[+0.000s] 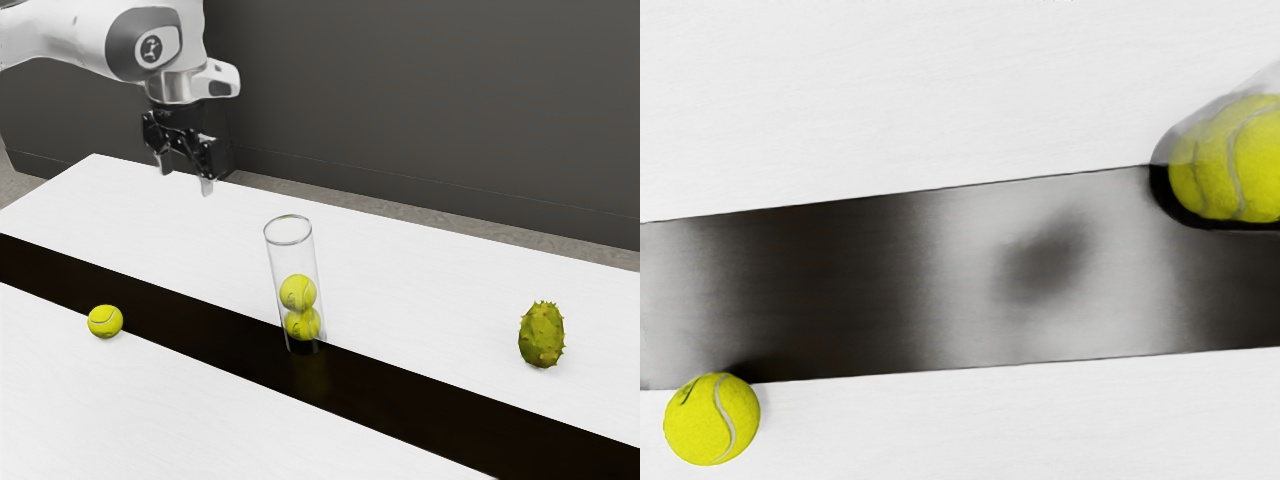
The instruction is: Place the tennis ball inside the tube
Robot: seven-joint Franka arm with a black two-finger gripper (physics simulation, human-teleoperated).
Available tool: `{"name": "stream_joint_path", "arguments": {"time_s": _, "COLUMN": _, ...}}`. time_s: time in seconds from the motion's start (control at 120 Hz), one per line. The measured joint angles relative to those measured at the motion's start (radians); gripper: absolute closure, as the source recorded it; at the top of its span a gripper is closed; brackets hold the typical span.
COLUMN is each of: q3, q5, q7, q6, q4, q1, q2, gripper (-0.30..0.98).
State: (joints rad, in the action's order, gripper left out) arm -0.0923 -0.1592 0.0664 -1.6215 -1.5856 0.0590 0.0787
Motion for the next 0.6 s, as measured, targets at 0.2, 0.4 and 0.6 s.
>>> {"name": "stream_joint_path", "arguments": {"time_s": 0.2, "q3": -0.007, "q5": -0.054, "q7": 0.065, "q6": -0.038, "q4": -0.168, "q1": 0.071, "q2": -0.014, "gripper": 0.0}}
{"name": "stream_joint_path", "arguments": {"time_s": 0.4, "q3": -0.005, "q5": -0.06, "q7": 0.109, "q6": -0.068, "q4": -0.331, "q1": 0.228, "q2": 0.019, "gripper": 0.0}}
{"name": "stream_joint_path", "arguments": {"time_s": 0.6, "q3": 0.038, "q5": -0.054, "q7": 0.138, "q6": -0.215, "q4": -0.42, "q1": 0.306, "q2": 0.115, "gripper": 0.0}}
